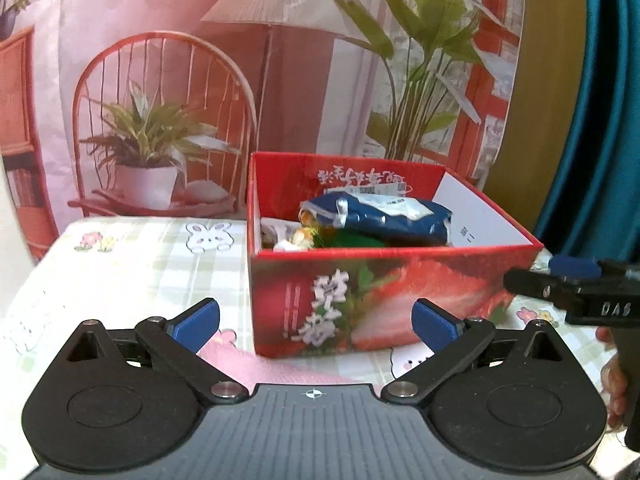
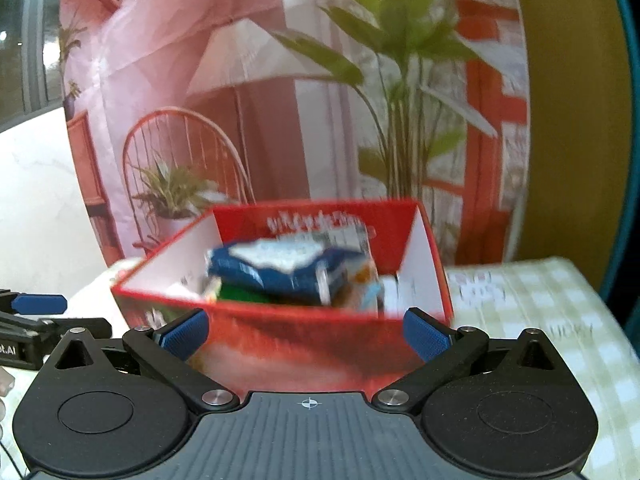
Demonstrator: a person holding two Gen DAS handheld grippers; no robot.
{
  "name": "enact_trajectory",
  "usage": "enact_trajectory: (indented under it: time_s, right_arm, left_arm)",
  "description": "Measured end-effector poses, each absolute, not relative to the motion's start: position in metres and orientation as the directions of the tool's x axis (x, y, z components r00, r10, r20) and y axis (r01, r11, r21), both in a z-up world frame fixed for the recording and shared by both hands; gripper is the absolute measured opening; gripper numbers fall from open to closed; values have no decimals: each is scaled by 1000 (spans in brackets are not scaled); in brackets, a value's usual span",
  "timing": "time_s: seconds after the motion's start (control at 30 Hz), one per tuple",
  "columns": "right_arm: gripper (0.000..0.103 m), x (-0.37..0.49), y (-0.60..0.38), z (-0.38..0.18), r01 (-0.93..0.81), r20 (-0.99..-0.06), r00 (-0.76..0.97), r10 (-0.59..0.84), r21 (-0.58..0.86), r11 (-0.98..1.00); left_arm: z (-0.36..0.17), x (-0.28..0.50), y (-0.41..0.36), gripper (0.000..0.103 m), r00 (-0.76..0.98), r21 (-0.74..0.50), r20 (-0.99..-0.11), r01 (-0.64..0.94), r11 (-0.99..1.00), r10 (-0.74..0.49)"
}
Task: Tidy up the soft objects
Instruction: 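Move both tools down to the pink knit cloth and close on it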
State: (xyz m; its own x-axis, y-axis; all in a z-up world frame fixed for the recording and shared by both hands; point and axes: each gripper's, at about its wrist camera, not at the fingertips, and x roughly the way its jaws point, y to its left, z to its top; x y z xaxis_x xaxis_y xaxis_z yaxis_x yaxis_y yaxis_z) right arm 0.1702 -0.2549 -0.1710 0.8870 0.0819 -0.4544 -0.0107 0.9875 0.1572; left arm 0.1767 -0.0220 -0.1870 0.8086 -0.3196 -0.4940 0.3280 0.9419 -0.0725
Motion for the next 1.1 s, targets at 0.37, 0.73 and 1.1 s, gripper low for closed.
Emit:
enact_trajectory:
  time_s: [0.37,0.73,1.1]
  right_arm:
    - [103,125,-249,-227,17,-581,812,59,125,992]
    - [96,113,-241,-251,14,-677,732,74,123,992]
    - [50,111,-243,-250,-9,-719,681,138,181,983]
  left_arm:
    - [-227,160,-12,103,736,-167,-564,342,925,-374]
    - [-243,170,-11,103,711,-135,-610,342,930,-350]
    - [-247,191,-11,103,704,-120,-622,346,930,-342]
